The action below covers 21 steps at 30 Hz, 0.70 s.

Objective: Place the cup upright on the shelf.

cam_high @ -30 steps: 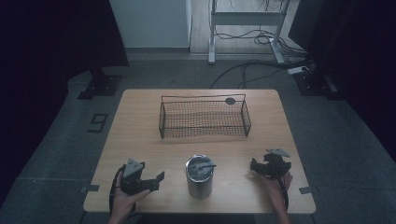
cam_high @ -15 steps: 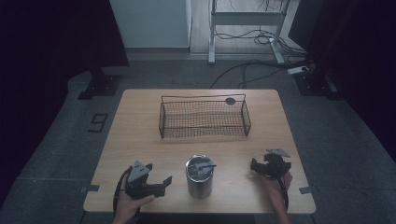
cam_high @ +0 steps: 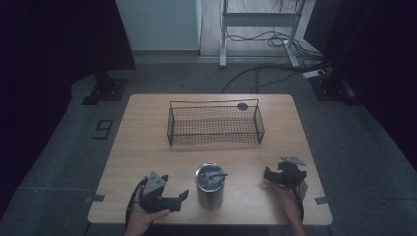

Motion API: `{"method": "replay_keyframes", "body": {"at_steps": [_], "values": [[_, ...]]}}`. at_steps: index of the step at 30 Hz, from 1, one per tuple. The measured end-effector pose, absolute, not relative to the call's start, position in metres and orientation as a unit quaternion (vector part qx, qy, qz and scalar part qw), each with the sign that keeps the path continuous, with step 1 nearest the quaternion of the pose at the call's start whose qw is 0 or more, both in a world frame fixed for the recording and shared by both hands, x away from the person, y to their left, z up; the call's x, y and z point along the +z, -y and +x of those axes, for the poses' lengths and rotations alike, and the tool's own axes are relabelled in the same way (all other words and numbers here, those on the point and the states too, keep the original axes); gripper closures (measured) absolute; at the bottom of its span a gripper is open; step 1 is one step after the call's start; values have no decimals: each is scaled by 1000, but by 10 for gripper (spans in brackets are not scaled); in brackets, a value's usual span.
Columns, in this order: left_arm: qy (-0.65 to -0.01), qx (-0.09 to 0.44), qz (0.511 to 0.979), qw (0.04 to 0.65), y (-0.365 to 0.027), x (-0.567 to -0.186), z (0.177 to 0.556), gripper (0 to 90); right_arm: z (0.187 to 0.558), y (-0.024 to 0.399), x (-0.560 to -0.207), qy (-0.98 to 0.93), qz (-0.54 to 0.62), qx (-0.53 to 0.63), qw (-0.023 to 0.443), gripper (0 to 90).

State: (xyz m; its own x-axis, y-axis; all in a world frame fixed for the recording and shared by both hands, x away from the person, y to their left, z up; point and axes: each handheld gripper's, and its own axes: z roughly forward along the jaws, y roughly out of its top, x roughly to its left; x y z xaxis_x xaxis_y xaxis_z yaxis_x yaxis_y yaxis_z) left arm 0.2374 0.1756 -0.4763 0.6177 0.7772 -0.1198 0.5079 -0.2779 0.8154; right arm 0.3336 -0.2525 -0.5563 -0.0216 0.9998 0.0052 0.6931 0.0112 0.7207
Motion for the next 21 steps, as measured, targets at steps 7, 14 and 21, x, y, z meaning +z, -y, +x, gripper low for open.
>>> {"method": "replay_keyframes", "body": {"at_steps": [7, 14, 21], "values": [[-400, 149, 791, 437, -168, -478, 236, 82, 334, 253, -556, -657, 644, 282, 272, 18], [-393, 146, 797, 434, -161, -479, 235, 82, 334, 252, -556, -657, 644, 282, 272, 18], [-386, 141, 804, 430, -151, -481, 234, 82, 334, 253, -556, -658, 644, 281, 273, 18]]}}
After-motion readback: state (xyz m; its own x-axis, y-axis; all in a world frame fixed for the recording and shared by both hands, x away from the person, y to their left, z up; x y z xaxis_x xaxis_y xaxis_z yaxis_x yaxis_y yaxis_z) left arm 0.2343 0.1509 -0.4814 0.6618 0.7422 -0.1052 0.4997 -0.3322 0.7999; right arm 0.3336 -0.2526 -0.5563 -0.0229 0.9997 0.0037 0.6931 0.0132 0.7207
